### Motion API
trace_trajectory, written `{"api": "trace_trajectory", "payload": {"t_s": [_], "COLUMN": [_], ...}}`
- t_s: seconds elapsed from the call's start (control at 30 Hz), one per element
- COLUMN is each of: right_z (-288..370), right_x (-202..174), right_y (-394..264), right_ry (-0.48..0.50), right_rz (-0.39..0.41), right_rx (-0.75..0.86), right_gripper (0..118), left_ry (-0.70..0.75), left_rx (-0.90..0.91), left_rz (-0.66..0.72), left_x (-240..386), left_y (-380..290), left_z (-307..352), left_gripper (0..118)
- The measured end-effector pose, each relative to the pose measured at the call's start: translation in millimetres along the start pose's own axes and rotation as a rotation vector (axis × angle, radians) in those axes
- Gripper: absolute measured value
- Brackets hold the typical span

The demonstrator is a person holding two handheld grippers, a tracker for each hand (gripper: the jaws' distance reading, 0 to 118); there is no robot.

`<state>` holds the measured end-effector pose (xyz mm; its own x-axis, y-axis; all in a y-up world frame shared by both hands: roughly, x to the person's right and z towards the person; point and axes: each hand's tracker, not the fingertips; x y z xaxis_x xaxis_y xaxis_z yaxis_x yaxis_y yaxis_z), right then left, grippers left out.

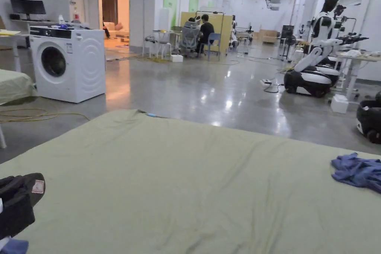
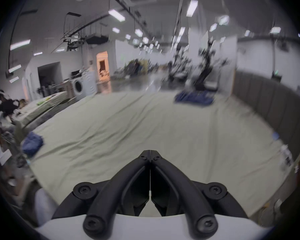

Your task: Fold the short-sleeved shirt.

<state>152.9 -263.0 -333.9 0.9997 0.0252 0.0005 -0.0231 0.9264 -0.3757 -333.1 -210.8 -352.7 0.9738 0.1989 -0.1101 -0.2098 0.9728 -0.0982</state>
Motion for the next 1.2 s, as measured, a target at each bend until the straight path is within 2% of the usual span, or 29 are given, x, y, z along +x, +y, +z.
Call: {"api": "trace_trajectory", "payload": {"t_s": [0.13,0.23,0.3,0.4,0.57,0.6,0.63,0.67,0.7,0.73,0.77,0.8,1.03,1.2], "right_z": [19,23,20,19,20,19,19,19,19,18,17,15,13,12], "right_x": [26,36,40,39,37,37,37,36,36,36,35,34,23,20], "right_y": [3,-1,-2,-5,-11,-12,-13,-12,-12,-11,-9,-7,-4,1], "right_ry": [-0.083,-0.150,-0.165,-0.183,-0.181,-0.184,-0.184,-0.182,-0.180,-0.168,-0.163,-0.165,-0.147,-0.137], "right_rz": [-0.004,0.017,0.023,0.033,0.036,0.035,0.036,0.034,0.031,0.031,0.029,0.031,0.055,0.069], "right_rx": [0.217,0.333,0.353,0.354,0.350,0.353,0.359,0.363,0.365,0.362,0.357,0.343,0.372,0.370], "right_gripper": [2,2,2,2,3,7,18,34,72,108,115,115,118,118], "left_ry": [-0.138,-0.167,-0.143,-0.201,-0.162,-0.166,-0.175,-0.178,-0.174,-0.177,-0.177,-0.168,-0.192,-0.178], "left_rx": [0.086,0.145,0.174,0.078,0.027,0.017,0.005,-0.009,-0.014,-0.016,-0.023,-0.045,-0.005,-0.066], "left_rz": [-0.124,-0.171,-0.159,-0.161,-0.193,-0.188,-0.178,-0.167,-0.160,-0.157,-0.159,-0.171,-0.136,-0.163], "left_x": [84,112,126,132,126,123,120,117,114,112,110,109,106,113], "left_y": [-15,-29,-39,-46,-57,-57,-57,-57,-57,-58,-57,-57,-54,-49], "left_z": [11,14,11,2,-1,-2,-2,-3,-4,-5,-5,-8,-5,-10], "left_gripper": [0,0,0,0,0,0,1,8,37,77,109,118,118,118]}}
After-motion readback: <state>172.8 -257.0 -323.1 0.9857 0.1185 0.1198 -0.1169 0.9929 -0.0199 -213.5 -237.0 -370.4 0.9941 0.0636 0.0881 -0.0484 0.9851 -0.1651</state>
